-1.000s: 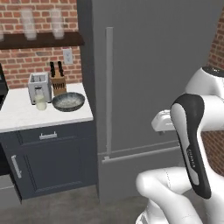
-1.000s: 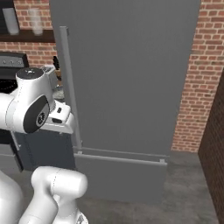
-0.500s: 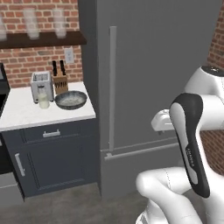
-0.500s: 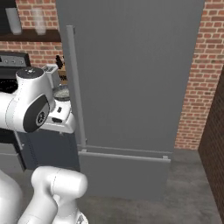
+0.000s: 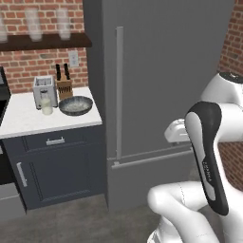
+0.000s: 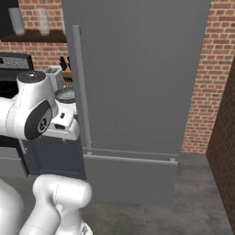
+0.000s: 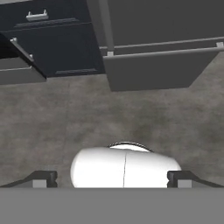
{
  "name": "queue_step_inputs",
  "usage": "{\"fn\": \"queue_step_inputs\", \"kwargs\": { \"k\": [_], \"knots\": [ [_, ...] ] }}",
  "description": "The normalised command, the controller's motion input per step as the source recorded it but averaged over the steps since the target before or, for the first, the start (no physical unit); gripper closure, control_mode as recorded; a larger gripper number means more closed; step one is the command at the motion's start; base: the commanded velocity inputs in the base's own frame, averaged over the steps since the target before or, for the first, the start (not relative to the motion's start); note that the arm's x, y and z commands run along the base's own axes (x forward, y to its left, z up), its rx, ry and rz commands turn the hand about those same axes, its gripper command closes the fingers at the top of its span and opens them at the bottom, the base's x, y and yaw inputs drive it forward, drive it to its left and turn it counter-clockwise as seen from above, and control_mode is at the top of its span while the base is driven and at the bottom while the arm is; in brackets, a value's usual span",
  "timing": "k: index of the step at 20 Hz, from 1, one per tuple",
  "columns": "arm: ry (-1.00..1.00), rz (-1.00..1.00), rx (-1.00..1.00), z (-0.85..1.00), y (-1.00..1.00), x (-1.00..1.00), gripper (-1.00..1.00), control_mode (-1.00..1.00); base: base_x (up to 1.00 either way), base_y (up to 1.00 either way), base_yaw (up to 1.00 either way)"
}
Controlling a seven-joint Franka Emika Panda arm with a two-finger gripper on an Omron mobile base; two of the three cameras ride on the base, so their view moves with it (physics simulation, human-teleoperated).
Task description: Grab a lemon wedge from the fridge and one ice cube from the ice bowl, and put them in the glass of lemonade.
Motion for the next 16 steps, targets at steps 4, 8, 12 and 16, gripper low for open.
{"fn": "queue_step_inputs", "kwargs": {
  "k": [4,8,12,16],
  "knots": [
    [-0.04,0.0,0.0,0.07,0.33,0.0,-1.0,-1.0,0.0,0.1,0.0],
    [-0.13,0.0,0.0,0.27,0.48,0.0,-1.0,-1.0,0.0,0.0,0.0],
    [-0.12,0.0,0.0,0.31,0.41,0.0,-1.0,-1.0,0.0,0.0,0.0],
    [-0.24,0.0,0.0,0.14,0.15,0.02,-1.0,-1.0,0.0,0.0,0.0]
  ]
}}
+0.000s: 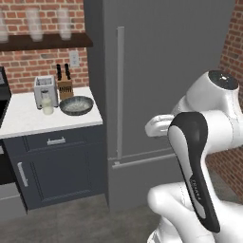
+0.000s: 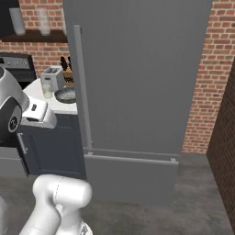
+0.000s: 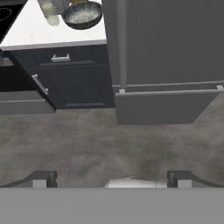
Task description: Grab a lemon wedge from the fridge and one ice cube from the ice bowl, and put them in the glass of lemonade.
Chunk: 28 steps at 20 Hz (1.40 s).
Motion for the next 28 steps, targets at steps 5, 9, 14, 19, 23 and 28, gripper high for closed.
{"fn": "queue_step_inputs", "kwargs": {
  "k": [5,9,14,19,23,28],
  "knots": [
    [-0.26,-0.03,-0.02,0.27,0.29,0.13,-1.0,-1.0,0.0,0.0,0.0],
    [-0.08,-0.18,-0.02,0.24,0.03,0.39,-1.0,-1.0,0.0,0.0,0.0],
    [-0.07,-0.11,0.18,0.05,-0.27,0.25,-1.0,-1.0,0.0,0.0,0.0],
    [0.0,0.0,0.09,0.0,-0.51,0.4,-1.0,-1.0,0.0,0.0,0.0],
    [0.0,0.0,0.0,0.0,-0.11,0.48,-1.0,-1.0,0.0,0.0,0.0],
    [0.0,-0.02,0.0,0.0,0.08,0.34,-1.0,-1.0,0.0,0.0,0.0]
  ]
}}
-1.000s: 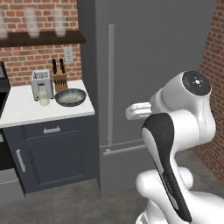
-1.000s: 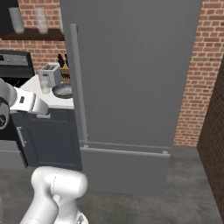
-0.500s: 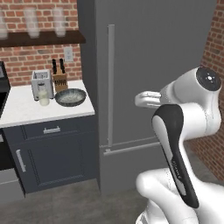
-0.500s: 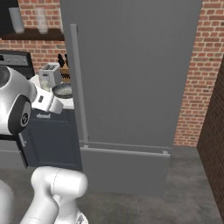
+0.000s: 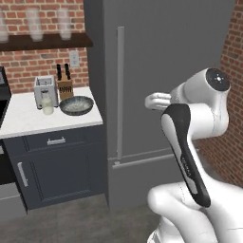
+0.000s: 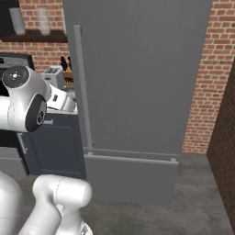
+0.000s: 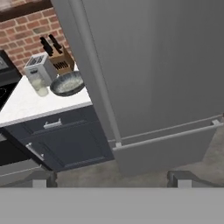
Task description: Grab a lemon wedge from the fridge and one ice cube from the ice bowl, and put them in the glass of lemonade.
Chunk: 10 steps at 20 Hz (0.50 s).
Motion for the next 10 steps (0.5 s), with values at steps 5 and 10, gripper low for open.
{"fn": "queue_step_inputs", "kwargs": {
  "k": [5,10],
  "knots": [
    [-0.01,-0.06,0.0,0.0,0.13,0.39,-1.0,-1.0,0.0,0.0,0.0],
    [0.1,0.0,-0.07,0.01,0.1,0.55,-1.0,-1.0,0.0,0.0,0.0]
  ]
}}
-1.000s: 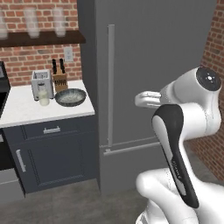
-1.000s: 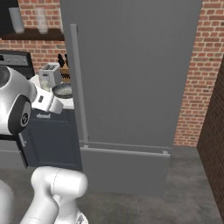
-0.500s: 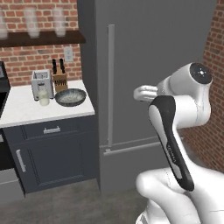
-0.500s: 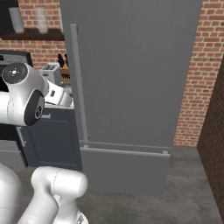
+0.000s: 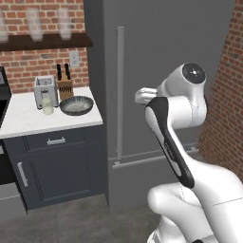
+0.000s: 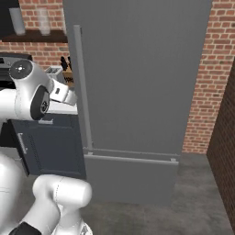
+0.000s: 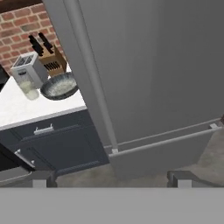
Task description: Grab a lemon wedge from the fridge and one ice cube from the ice bowl, and put them in the glass of lemonade.
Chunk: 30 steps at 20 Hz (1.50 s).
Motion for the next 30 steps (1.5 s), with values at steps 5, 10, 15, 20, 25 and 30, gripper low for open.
{"fn": "queue_step_inputs", "kwargs": {
  "k": [5,10,15,20,25,30],
  "knots": [
    [0.16,0.01,-0.12,0.0,0.04,0.23,-1.0,-1.0,0.0,0.0,0.0],
    [-0.03,0.03,0.0,-0.2,0.0,0.17,-1.0,-1.0,0.0,0.0,0.0],
    [-0.07,0.03,0.0,-0.17,0.0,0.59,-1.0,-1.0,0.0,0.0,0.0],
    [-0.01,0.08,0.0,-0.11,0.0,0.85,-1.0,-1.0,0.0,0.0,0.0],
    [-0.01,0.12,0.02,-0.01,0.01,0.55,-1.0,-1.0,0.0,0.0,0.0],
    [0.0,0.1,0.0,-0.02,0.09,0.19,-1.0,-1.0,0.0,0.0,0.0]
  ]
}}
